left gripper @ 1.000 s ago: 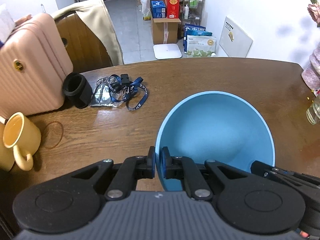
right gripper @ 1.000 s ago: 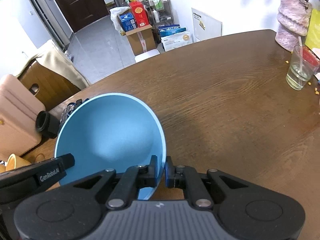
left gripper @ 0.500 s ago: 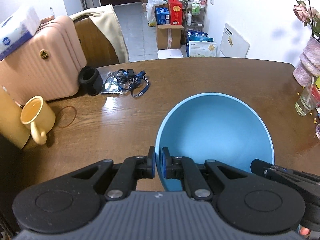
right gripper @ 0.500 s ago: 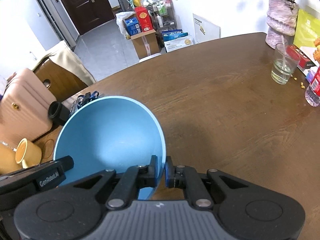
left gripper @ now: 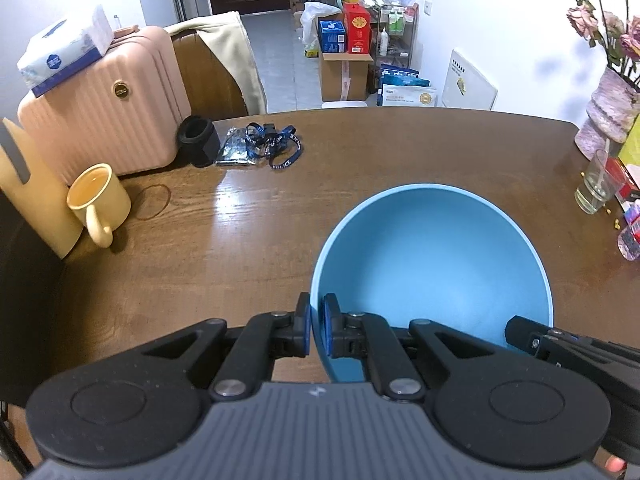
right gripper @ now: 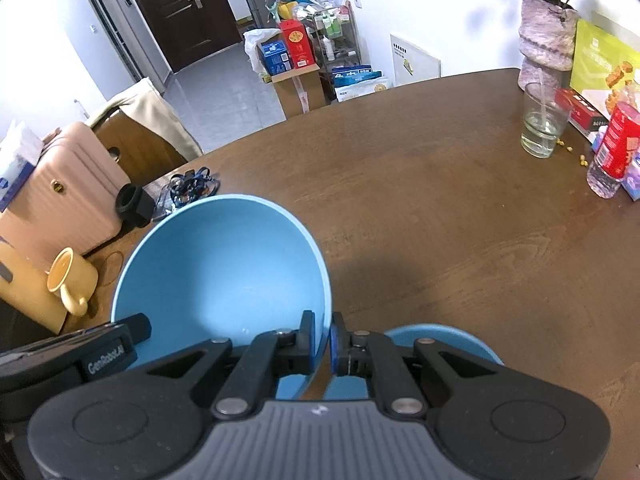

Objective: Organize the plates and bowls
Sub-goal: 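Lift the held blue bowl with both grippers and carry it toward the bowl stack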

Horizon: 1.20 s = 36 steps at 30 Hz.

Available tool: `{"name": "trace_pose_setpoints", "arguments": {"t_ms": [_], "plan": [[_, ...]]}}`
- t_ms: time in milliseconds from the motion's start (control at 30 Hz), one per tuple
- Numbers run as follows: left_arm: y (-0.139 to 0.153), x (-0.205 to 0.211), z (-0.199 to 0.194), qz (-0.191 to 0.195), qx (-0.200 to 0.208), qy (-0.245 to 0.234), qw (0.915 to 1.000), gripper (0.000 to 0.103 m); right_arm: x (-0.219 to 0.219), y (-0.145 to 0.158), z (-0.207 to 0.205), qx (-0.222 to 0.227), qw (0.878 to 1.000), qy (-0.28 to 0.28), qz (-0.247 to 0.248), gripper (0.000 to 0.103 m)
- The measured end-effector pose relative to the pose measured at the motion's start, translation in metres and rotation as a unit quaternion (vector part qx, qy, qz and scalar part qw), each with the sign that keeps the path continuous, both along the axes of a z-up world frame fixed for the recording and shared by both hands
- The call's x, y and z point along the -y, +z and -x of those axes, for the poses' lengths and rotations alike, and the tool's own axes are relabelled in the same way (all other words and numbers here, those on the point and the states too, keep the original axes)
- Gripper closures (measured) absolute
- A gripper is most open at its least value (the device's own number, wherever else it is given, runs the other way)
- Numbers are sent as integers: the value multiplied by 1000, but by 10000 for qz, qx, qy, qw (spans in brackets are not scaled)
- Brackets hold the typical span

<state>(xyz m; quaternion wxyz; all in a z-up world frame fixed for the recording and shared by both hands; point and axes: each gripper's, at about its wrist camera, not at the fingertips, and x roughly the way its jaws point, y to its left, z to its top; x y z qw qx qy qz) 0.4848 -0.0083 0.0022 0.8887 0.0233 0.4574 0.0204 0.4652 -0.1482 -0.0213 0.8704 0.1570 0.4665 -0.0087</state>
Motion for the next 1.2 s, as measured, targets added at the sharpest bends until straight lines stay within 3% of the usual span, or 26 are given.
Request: {"name": "trace_pose_setpoints", "arguments": {"t_ms": [667,1200], "plan": [[-10,7,85,-15,15,103,9999,96,3,-9,82,-62,9997,207,98,96],[-10,28,122,109,95,68,9999,96,23,-6,119,11,9994,229,246,96]]}}
